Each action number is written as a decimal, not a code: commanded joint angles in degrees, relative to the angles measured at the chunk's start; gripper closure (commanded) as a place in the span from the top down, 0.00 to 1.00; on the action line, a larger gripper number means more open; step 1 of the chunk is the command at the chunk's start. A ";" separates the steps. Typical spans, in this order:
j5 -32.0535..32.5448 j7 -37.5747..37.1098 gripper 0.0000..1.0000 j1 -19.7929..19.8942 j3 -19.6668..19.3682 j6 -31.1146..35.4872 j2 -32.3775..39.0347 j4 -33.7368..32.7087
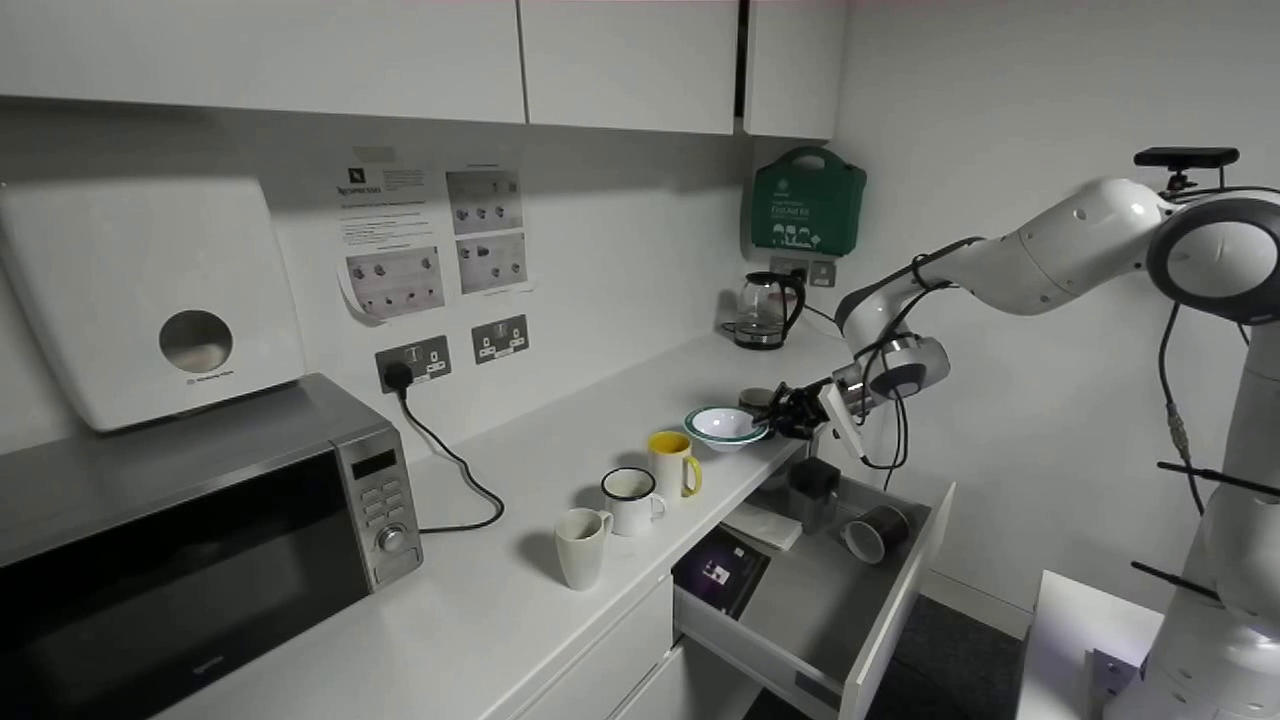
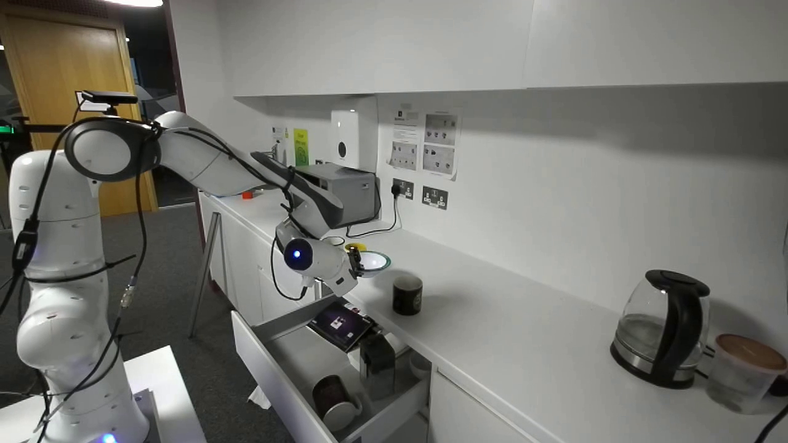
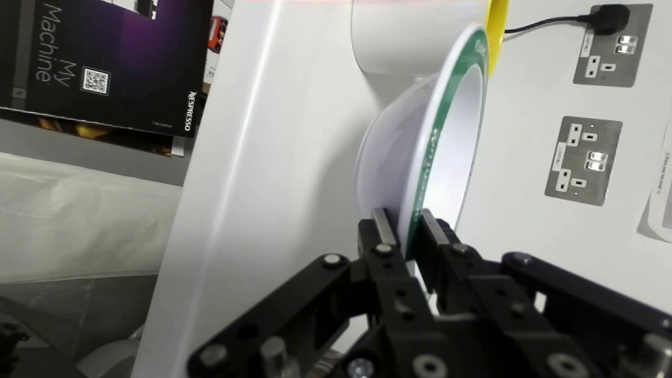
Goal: Take the green and white bowl out of the open drawer and place it on the countertop
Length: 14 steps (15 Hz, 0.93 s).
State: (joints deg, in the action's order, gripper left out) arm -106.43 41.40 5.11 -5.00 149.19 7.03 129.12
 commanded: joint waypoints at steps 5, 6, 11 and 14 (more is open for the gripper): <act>-1.13 -0.11 0.04 0.16 -0.39 1.32 3.03 -3.56; -1.15 -0.10 0.04 0.20 -0.50 1.28 3.28 -3.78; -1.29 -0.11 0.04 0.34 -1.21 0.84 4.61 -4.85; -1.45 -0.07 0.04 0.39 -1.41 0.65 5.54 -5.73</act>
State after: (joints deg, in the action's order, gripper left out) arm -106.43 41.37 5.36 -6.25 149.20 11.46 125.58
